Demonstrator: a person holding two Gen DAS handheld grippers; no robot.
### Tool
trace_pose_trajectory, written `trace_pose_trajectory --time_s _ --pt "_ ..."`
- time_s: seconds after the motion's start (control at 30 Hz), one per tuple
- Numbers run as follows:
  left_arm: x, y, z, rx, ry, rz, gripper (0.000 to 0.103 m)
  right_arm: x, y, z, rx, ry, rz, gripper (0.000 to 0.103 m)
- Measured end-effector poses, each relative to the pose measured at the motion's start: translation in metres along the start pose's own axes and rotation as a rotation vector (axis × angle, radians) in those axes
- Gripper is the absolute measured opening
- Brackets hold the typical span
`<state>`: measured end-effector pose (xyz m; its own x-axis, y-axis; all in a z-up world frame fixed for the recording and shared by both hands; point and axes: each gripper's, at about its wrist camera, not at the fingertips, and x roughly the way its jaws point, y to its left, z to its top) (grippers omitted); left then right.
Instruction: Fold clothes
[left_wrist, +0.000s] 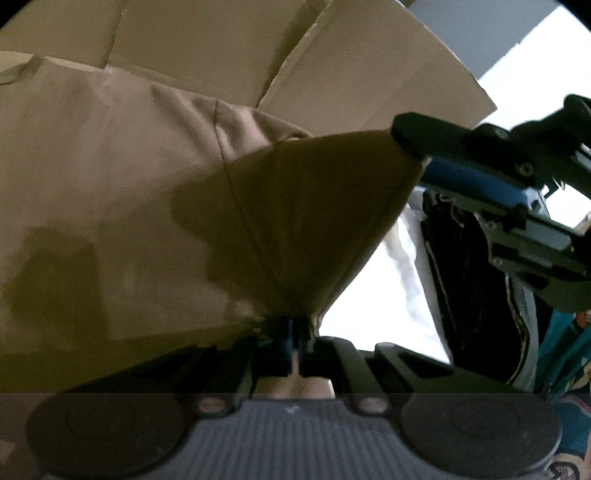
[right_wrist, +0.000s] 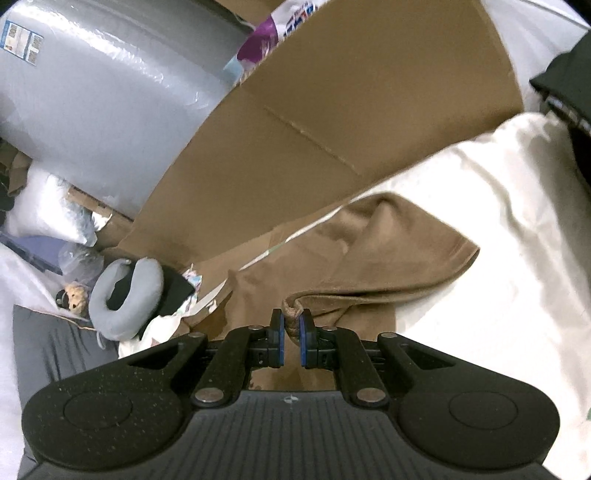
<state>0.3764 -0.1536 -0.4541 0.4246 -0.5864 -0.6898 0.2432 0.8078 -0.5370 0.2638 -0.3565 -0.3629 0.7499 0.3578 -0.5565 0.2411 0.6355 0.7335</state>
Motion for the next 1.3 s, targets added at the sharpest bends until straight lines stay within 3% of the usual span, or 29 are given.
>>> trace_pose_trajectory --time_s 0.3,0.53,0.57,0.63,0.73,0.83,1.0,1.17,1.3 --pt "0.0 0.008 -0.004 -0.038 -0.027 -0.021 0.0 0.022 -0.012 -0.02 0.161 0.109 0.062 0.006" --pt "-0.005 0.013 -0.001 -0.043 -0.019 -0.028 0.002 0.027 -0.014 -0.025 0.179 0.145 0.04 0.01" --pt "-0.006 0.015 0.0 -0.047 -0.014 -0.03 0.004 0.027 -0.013 -0.025 0.177 0.147 0.038 0.011" --pt "-0.012 0.016 0.002 -0.043 -0.01 -0.031 0.019 0.025 -0.012 -0.024 0.17 0.146 0.039 0.014" --pt "-0.029 0.016 0.003 -0.003 -0.01 -0.01 0.035 0.02 -0.009 -0.023 0.17 0.137 0.052 0.034" --pt "-0.051 0.014 0.003 0.057 -0.014 0.029 0.051 0.015 -0.005 -0.022 0.159 0.133 0.071 0.037" --pt "-0.076 0.019 0.007 0.115 -0.025 0.103 0.052 0.004 -0.007 -0.021 0.135 0.114 0.093 0.037" --pt "-0.079 0.029 0.02 0.135 -0.046 0.172 0.053 0.0 -0.016 -0.023 0.085 0.101 0.019 0.037" --pt "-0.08 0.044 0.025 0.142 -0.051 0.198 0.053 0.001 -0.026 -0.024 0.032 0.102 -0.059 0.044"
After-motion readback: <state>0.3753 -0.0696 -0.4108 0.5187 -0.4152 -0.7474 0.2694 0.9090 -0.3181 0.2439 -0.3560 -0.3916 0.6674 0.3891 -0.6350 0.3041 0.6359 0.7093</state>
